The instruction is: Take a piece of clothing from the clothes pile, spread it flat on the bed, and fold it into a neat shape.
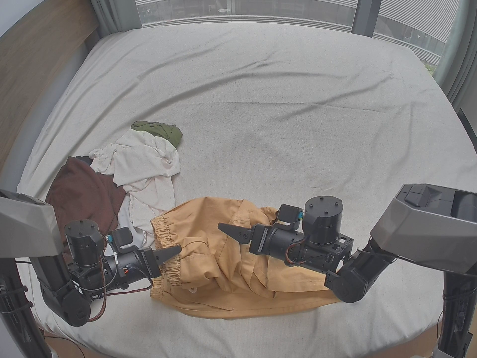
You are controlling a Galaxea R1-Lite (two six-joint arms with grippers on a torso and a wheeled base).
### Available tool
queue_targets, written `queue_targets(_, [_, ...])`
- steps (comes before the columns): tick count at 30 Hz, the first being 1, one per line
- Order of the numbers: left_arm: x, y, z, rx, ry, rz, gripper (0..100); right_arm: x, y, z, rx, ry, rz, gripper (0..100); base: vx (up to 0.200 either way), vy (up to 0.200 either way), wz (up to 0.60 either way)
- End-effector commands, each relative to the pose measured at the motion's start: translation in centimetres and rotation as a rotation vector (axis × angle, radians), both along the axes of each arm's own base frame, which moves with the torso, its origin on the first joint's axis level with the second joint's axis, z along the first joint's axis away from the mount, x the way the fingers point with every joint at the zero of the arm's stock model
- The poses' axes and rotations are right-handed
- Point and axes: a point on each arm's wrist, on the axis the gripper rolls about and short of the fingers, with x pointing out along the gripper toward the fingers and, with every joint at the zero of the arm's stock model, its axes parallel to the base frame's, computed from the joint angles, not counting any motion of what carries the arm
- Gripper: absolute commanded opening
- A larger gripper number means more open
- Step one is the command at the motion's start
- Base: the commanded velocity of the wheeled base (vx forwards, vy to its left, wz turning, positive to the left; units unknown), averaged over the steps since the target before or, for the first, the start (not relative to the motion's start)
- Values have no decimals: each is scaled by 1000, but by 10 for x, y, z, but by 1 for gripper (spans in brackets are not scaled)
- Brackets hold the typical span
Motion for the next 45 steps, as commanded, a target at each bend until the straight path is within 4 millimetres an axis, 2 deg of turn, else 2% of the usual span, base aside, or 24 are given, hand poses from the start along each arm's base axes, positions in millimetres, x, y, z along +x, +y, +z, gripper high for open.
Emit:
queue_targets(1, [1, 0, -2, 2, 3, 1, 0, -6, 7, 4, 20, -16, 25, 100, 0, 0, 0])
queue_targets(11, [3, 0, -2, 1, 0, 2, 0, -19, 13, 31, 101, -39, 58, 100, 0, 0, 0])
queue_targets(16, [3, 0, -1, 0, -3, 4, 0, -16, 11, 21, 80, -18, 50, 100, 0, 0, 0])
queue_targets(18, [3, 0, -1, 0, -3, 4, 0, -12, 12, 9, 60, -4, 44, 100, 0, 0, 0])
queue_targets(24, [2, 0, -1, 0, -3, 2, 0, -3, 14, 1, 53, -10, 33, 100, 0, 0, 0])
queue_targets(25, [2, 0, -1, 1, -4, 2, 0, -1, 13, 2, 56, -14, 28, 0, 0, 0, 0])
queue_targets(34, [3, 0, -3, 4, 5, 0, 0, 1, 12, 4, 64, -22, 17, 0, 0, 0, 0])
queue_targets(40, [4, 0, -5, 4, 7, 2, 0, 5, 2, 12, 75, -35, -8, 0, 0, 0, 0])
queue_targets(45, [3, -1, -5, 5, 10, -1, 0, -3, -7, 14, 59, -18, -13, 0, 0, 0, 0])
